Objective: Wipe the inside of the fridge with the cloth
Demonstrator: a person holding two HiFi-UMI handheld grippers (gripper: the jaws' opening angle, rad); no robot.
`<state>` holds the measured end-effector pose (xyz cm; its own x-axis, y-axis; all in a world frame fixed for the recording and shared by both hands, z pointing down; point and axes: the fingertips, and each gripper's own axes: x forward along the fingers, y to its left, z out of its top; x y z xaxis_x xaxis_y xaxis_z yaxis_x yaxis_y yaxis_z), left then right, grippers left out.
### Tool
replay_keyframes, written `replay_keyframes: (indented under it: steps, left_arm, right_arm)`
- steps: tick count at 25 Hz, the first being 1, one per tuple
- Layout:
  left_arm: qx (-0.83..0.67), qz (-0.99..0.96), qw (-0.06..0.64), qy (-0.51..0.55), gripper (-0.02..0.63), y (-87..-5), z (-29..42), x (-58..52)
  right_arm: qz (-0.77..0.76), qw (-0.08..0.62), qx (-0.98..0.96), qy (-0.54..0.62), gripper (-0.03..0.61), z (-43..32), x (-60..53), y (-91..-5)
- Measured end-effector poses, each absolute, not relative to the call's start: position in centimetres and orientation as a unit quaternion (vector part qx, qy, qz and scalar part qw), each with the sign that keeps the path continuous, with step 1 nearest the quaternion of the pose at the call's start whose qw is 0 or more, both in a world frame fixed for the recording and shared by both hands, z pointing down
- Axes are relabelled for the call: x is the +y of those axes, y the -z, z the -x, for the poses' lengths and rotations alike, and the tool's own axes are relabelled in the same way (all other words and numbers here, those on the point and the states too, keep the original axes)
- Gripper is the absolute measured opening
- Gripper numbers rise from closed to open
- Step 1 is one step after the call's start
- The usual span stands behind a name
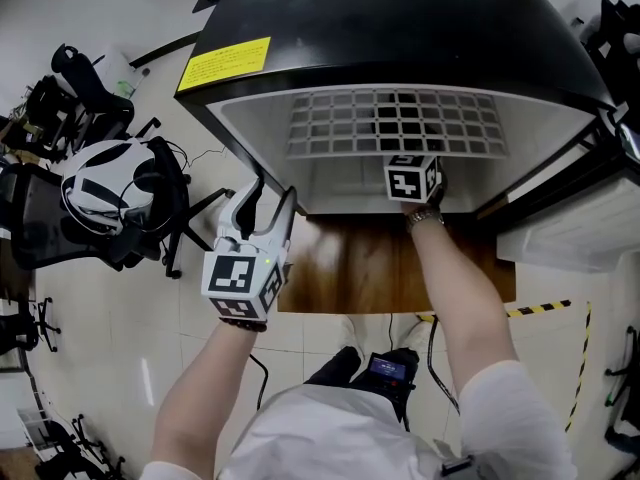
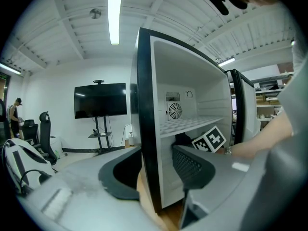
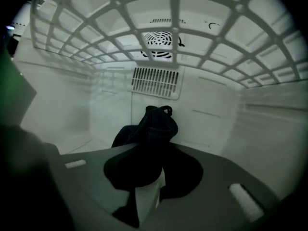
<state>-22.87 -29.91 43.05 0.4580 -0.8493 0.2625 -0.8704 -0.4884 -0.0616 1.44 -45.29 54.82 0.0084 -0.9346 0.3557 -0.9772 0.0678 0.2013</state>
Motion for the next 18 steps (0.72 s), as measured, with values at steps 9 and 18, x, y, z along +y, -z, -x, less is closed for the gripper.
replay_keyframes:
  steps: [9, 18]
  left_arm:
    - [-0.508, -0.850, 0.041, -0.130, 0.199, -43.1, 22.9, -29.9]
    - [-0.509, -0.850, 0.039, -0.132, 0.199, -43.1, 22.8, -29.9]
  right_arm:
    - [-0.710, 0.205, -0.670, -0.062, 0.077, -5.9, -44.9, -54.9]
    - [-0.740, 0.207, -0.635, -0.078, 0.077, -9.0, -44.3, -55.1]
